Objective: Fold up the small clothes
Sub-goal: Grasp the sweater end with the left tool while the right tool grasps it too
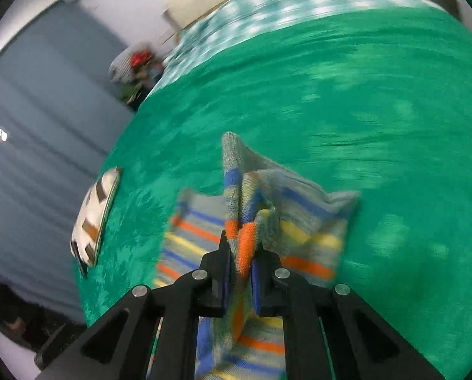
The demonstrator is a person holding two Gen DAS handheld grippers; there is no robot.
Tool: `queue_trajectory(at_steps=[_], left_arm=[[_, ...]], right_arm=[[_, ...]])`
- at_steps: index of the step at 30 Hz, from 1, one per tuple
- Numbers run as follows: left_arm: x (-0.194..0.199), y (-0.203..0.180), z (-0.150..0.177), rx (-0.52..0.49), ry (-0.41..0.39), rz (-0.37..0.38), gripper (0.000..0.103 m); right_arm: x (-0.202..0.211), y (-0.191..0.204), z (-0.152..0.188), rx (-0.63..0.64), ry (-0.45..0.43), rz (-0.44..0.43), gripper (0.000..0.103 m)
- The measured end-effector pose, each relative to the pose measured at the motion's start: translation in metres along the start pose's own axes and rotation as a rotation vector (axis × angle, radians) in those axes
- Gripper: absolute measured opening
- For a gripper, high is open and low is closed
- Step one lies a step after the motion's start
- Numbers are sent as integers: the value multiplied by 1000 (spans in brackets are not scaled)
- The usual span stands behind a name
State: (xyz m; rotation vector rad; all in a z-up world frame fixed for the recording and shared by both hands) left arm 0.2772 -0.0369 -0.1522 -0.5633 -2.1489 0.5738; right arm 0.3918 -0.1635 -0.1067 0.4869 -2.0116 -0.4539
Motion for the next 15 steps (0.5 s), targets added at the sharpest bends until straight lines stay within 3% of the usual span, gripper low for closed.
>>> queue_trajectory(at_steps=[4,9,11,13,15], left_arm=[[18,64,-1,96,-3,-60,9],[16,92,19,153,19,-105,14],[13,108,29,188,64,-155,26],[18,109,36,223,74,-116,26],[33,108,39,206,64,-119,35]], right_arm=[[-66,49,5,37,50,11,11],[-128,83,15,65,96,46,11],[-145,92,20,41,106,-45,21],[-151,93,21,-21,118,-135,55],[-133,90,16,-60,48,-196,59]])
Point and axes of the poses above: each gripper's, at about its wrist camera, not at the fingertips, and x roughly against the way its jaws point, y to its left, z to its underside, the point moved 10 cm from there along -x, roughly the way its jaws point, and after that the axes turned 1 degree about y, right-handed, at the moved point
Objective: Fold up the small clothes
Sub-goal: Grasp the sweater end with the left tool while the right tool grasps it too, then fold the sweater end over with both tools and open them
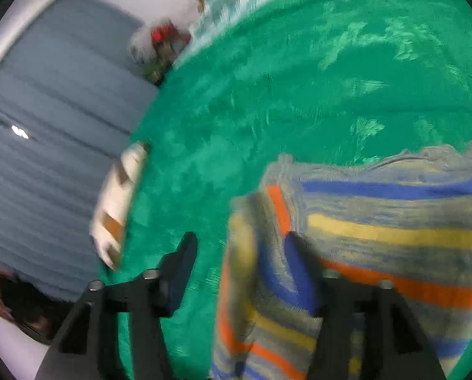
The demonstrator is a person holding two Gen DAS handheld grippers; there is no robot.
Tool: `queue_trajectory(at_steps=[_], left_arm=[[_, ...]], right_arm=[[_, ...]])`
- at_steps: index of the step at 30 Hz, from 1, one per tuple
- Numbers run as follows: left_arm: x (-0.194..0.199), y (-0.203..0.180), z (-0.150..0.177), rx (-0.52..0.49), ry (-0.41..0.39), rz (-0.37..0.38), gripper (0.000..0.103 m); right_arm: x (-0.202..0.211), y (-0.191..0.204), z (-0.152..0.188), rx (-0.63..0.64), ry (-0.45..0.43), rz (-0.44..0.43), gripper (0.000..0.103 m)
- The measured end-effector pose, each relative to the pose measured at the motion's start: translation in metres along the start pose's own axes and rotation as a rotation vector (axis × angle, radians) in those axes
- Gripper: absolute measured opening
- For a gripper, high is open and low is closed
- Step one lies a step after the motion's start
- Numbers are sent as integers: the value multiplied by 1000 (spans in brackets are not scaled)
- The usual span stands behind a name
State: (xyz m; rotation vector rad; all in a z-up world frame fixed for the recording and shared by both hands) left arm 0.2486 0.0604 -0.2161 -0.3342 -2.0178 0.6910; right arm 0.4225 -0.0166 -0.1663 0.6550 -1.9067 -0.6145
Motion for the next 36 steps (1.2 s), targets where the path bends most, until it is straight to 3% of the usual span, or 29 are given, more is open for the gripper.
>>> queue_trajectory(at_steps=[1,3,5,7,8,9,10,11,12,15,16,17,19,21,24,25,26,28,29,31,32,33,35,36], left_arm=[[8,-3,1,-26,-11,-6,38],[15,-19,-3,-78,-40,-23,55],[20,-29,-6,-150,-64,-28,64],[15,-39,-7,-204,-62,-52,64],[10,-39,-10,-225,-64,-70,64],[3,-38,-13,-234,-64,-97,61],[-8,-33,-17,-230,-51,-133,51],[-15,-25,-13,-207,-17,-151,16],[-15,-15,-8,-175,14,-147,7],[-17,5,-17,-64,48,-123,7],[-13,10,-19,-58,50,-125,7],[0,14,-22,-57,38,-142,9],[28,10,-32,-85,-18,-138,28],[37,-9,-46,-136,-51,-83,55],[20,-45,-63,-241,-28,-44,73],[8,-52,-68,-264,-6,-47,73],[-9,-53,-75,-285,16,-84,71],[-33,-35,-88,-265,44,-163,42],[-45,-26,-92,-243,70,-193,13],[-56,4,-95,-180,108,-234,8],[-57,20,-99,-163,109,-266,1],[-57,23,-100,-156,108,-246,1],[-46,24,-103,-143,97,-224,2],[-36,23,-103,-146,86,-223,13]], right_arm=[[14,0,-1,18,-34,-7,59],[48,-3,3,75,-80,17,59],[78,-9,14,170,-98,104,59],[102,-12,37,270,-84,185,47],[112,-13,53,311,-62,192,35],[117,-11,76,350,-25,184,31],[117,-9,96,374,10,169,30],[117,-11,114,387,43,153,30],[109,-15,136,395,88,152,29],[74,-47,188,388,217,265,30],[74,-47,191,413,184,283,30],[77,-41,191,430,158,289,30],[87,-30,186,425,137,269,30],[108,-16,170,449,69,255,30],[128,-10,127,473,-14,308,30],[130,-11,113,462,-26,316,30],[130,-15,93,437,-45,325,30],[118,-27,68,381,-37,324,30],[109,-36,59,352,-24,327,30],[88,-54,53,305,17,341,30],[72,-67,54,274,57,353,30],[56,-81,59,253,99,374,30],[50,-81,57,295,62,399,30],[51,-76,57,326,55,424,30]])
Point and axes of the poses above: each gripper's, at about its wrist camera, not at the fingertips, and x roughly against the way its jaws point, y to its left, z to its underside, the point moved 10 cm from there along -x, roughly the way its jaws point, and after that the axes turned 1 degree about y, right-handed, at the moved point
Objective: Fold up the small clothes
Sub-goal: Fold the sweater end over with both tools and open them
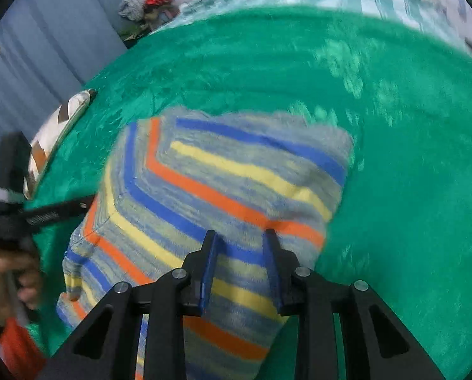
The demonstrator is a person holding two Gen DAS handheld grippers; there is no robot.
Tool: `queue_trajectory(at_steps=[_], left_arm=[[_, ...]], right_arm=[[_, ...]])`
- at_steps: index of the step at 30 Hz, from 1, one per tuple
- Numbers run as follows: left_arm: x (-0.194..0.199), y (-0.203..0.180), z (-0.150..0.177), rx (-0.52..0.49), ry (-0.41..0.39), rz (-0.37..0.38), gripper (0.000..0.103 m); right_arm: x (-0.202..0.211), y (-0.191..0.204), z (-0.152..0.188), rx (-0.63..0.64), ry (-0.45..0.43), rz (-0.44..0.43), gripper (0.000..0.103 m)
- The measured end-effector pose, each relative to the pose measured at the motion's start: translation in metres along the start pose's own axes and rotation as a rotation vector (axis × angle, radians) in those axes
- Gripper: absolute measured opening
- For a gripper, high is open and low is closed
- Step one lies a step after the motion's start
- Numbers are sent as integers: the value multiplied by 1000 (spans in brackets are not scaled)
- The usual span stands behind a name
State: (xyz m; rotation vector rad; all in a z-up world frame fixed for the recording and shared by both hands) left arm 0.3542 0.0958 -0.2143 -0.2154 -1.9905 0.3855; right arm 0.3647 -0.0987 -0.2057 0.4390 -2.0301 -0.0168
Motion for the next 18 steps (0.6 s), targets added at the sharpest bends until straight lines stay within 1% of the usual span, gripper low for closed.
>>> queue_trajectory(at_steps=[1,2,3,4,5,6,7,8,9,10,11,12,13,14,15,16,17,18], left_arm=[[13,-1,3,-1,-19,13,21],[27,-7,8,-9,-45,36,41],[37,-13,12,-28,-68,56,59],[44,-20,17,-55,-88,70,66],[52,-34,29,-105,-106,82,71],[50,-41,32,-131,-104,85,72],[45,-50,41,-160,-88,82,72],[32,-53,53,-193,-56,38,69],[18,-48,61,-204,-21,-28,53],[7,-37,67,-188,11,-61,50],[5,-32,68,-147,4,-28,50],[11,-26,68,-109,-3,-17,49],[20,-21,68,-89,-9,-46,49],[33,-17,69,-100,-24,-84,50],[45,-15,71,-120,-43,-109,50],[60,-16,75,-144,-64,-127,53],[71,-17,79,-158,-74,-130,62],[85,-21,88,-175,-86,-132,70]], right_arm=[[10,5,-1,28,-17,32,30],[25,10,-1,46,-55,44,30],[38,16,1,59,-89,41,30],[50,21,2,71,-111,36,31],[66,30,12,84,-130,26,31],[73,37,19,89,-134,12,33],[79,45,31,91,-134,-6,38],[81,52,47,88,-127,-23,41],[75,59,65,81,-107,-34,46],[63,64,82,76,-61,-39,48],[49,66,105,68,2,-41,48],[38,67,118,60,36,-30,49],[41,67,126,57,23,-7,49],[53,69,130,53,-6,9,49],[65,70,133,38,-16,12,50],[77,72,136,14,-28,11,55],[93,72,140,-17,-52,11,61],[106,72,144,-34,-73,24,72]])
Point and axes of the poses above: each gripper's, at about its wrist camera, not at the fingertips, and x roughly against the way its jaws point, y to its left, z to its underside, the point moved 10 cm from there along -x, roughly the way its jaws point, and after that the axes turned 1 degree about y, right-handed, at the moved point
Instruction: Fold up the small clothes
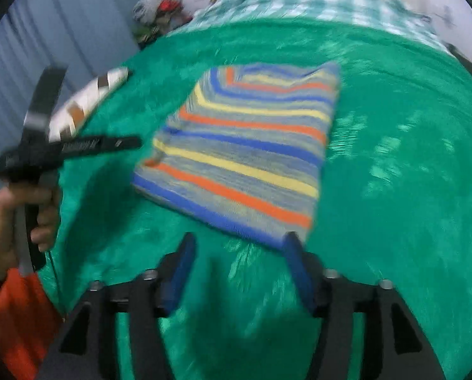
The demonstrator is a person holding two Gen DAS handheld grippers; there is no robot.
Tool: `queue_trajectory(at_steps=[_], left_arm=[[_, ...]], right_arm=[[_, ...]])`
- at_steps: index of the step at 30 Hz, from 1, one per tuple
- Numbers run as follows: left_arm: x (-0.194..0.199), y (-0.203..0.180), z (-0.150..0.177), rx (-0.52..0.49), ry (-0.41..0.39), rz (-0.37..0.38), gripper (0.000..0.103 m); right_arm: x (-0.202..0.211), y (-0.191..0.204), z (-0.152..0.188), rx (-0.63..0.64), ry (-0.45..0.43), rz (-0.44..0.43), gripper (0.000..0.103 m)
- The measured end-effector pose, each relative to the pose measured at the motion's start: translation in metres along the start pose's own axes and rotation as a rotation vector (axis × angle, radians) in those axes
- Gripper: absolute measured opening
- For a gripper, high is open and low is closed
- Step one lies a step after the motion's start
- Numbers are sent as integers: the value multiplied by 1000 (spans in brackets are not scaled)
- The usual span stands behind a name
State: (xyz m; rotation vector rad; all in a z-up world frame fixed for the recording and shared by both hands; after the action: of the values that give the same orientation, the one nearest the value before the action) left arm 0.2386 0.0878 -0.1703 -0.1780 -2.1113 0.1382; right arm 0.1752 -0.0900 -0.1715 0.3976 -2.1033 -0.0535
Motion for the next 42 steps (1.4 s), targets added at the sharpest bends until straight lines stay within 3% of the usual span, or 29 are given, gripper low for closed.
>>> queue_trajectory(at_steps=[1,5,9,17,22,28,33,35,38,41,42], left_arm=[[9,-4,4,-15,-11,-3,72],[54,-22,38,-110,-72,-62,90],[68,-46,48,-160,-102,-87,95],[84,-59,57,-220,-138,-199,97],[96,-60,56,-201,-164,-228,98],[101,-46,51,-174,-181,-330,99],[91,-34,51,-109,-136,-314,99],[80,-33,47,-103,-109,-252,99],[57,-36,28,-68,-49,-55,99],[33,-33,-5,40,-27,168,99],[22,-31,-17,73,-15,208,99]], right_arm=[[8,-2,4,-9,-12,24,81],[42,-8,29,-55,-24,105,82],[60,-17,42,-101,-27,137,87],[82,-38,63,-177,-24,228,90],[90,-41,67,-183,-31,246,91],[92,-42,70,-192,-33,257,91],[92,-41,71,-191,-32,256,92],[90,-39,66,-189,-44,227,92],[82,-37,43,-183,-84,125,92],[69,-49,7,-207,-141,24,92],[63,-53,-3,-218,-145,-11,92]])
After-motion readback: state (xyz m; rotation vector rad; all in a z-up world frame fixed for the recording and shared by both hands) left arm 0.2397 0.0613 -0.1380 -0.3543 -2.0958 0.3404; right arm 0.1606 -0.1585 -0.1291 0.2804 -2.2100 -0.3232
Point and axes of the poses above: each gripper's, at about its wrist camera, not at the fingertips, and x roughly against the way its jaws point, y to its left, z to its underside, the point moved 10 cm from there along -x, roughly the way its jaws point, and after that the axes turned 1 degree about y, right-handed, at the moved point
